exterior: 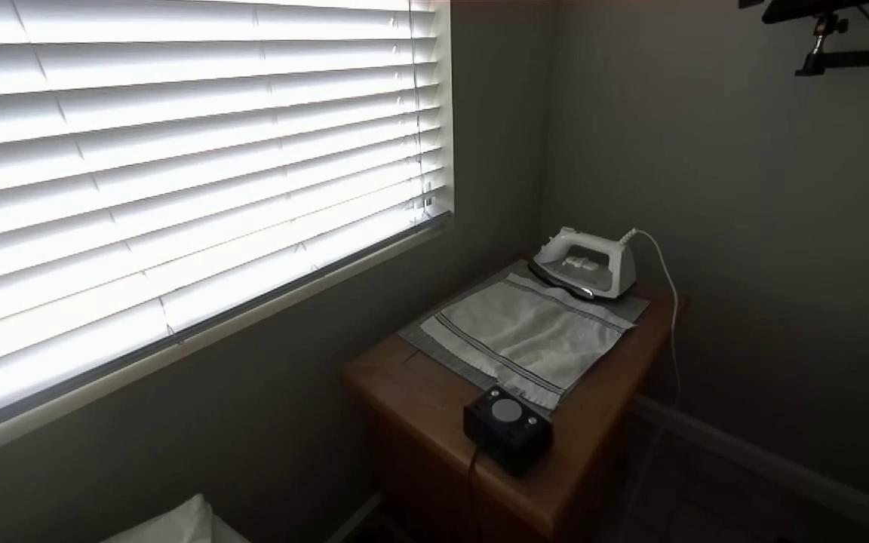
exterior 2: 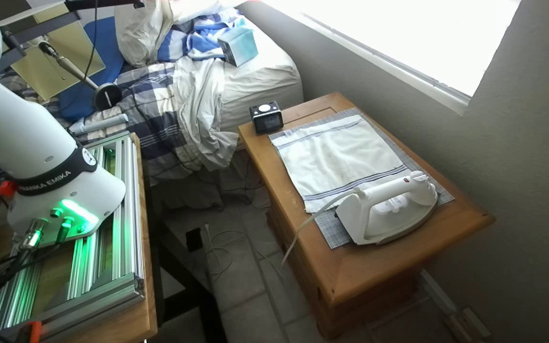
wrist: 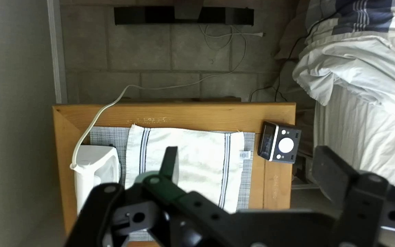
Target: Press a button on the pressing iron
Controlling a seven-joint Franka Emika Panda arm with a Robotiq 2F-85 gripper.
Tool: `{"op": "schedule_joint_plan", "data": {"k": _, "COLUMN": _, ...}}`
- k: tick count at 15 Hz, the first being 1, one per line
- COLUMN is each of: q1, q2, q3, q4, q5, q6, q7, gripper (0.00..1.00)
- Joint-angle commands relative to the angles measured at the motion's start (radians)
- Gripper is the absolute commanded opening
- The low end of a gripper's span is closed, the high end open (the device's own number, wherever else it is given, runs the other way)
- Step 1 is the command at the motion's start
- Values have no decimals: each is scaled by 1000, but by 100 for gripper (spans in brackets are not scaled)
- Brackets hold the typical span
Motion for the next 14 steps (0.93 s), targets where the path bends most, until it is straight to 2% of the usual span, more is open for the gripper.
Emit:
{"op": "schedule_joint_plan", "data": {"k": 1, "q1": -31, "q2": 104, "q3": -8, "q4": 65, "q5": 47, "q6": 94, "q7": 52, "gripper": 100}}
{"op": "schedule_joint_plan", "data": {"k": 2, "q1": -37, "q2": 142, "q3": -15, "q4": 80, "q5": 57, "q6": 162, "q7": 54, "gripper": 100}}
{"op": "schedule_joint_plan", "data": {"k": 6, "q1": -60, "q2": 319, "q3": -46, "q4": 168, "q5": 91, "q6": 312, "q7": 15, "gripper": 100}}
{"op": "schedule_joint_plan", "data": {"k": 9, "q1": -88, "q2": 447, "q3": -66, "q4": 246, "q5": 100, "q6": 383, "q7": -11, "gripper": 100}}
{"op": "schedule_joint_plan", "data": {"k": 12, "q1": -120, "q2": 549, "q3": -75, "q4": 302, "q5": 48, "q6": 454, "q7": -18, "gripper": 100}}
{"op": "schedule_joint_plan", "data": {"k": 14, "q1": -143, "q2": 609, "q3": -82, "q4": 337, "q5": 52, "q6": 471, "q7": -36, "gripper": 100}}
